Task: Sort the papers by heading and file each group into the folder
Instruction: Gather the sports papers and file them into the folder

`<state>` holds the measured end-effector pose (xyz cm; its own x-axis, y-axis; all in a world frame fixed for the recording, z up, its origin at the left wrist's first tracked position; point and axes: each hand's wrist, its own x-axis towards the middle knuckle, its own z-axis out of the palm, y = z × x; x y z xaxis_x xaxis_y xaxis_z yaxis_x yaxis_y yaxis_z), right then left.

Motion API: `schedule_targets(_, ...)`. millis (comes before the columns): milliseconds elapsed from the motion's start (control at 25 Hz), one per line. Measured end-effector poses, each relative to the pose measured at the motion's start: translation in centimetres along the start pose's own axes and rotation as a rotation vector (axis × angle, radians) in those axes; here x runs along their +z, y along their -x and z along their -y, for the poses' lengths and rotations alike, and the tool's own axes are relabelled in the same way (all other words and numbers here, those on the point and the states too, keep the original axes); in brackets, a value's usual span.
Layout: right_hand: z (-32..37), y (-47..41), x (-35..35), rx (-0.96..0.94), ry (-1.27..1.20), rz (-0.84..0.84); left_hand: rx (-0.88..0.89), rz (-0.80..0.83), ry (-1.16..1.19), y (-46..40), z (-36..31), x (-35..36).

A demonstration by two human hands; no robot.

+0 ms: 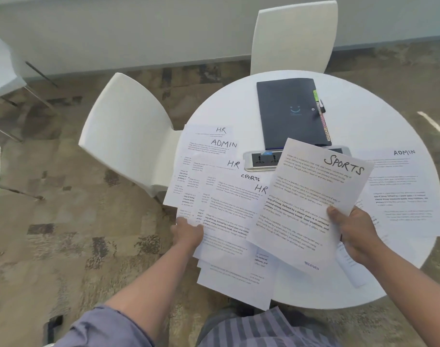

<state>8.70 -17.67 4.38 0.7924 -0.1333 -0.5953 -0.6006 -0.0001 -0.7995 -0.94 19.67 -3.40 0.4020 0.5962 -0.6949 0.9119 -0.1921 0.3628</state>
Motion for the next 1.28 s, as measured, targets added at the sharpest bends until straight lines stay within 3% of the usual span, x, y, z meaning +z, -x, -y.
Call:
schedule_targets(160, 0.0, 1.2, 0.7, 0.004, -0.012, 0.0, 0.062, -0.019, 0.014, -0.7, 0.1, -1.5)
schedule_targets(320, 0.2, 1.7, 0.8, 0.006, -0.006, -0.005, 0.186, 0.1, 0.128, -0.3, -0.9, -2.5)
schedule_targets(560, 0.2, 2.3, 0.3, -0.041, 0.044, -0.018, 0.571, -0.189, -0.014, 3.4, -4.0, -4.0)
schedule_targets(1120, -0.9, 3.2, -1.3, -0.036, 0.036, -0.052, 0.952, -0.507, -0.148, 10.1, -9.8, -9.1)
schedule_targets(1280, -0.5, 3.0, -2.9, -0.039, 0.02, -0.048, 1.024, -0.463, -0.214, 13.1, -13.9, -9.0)
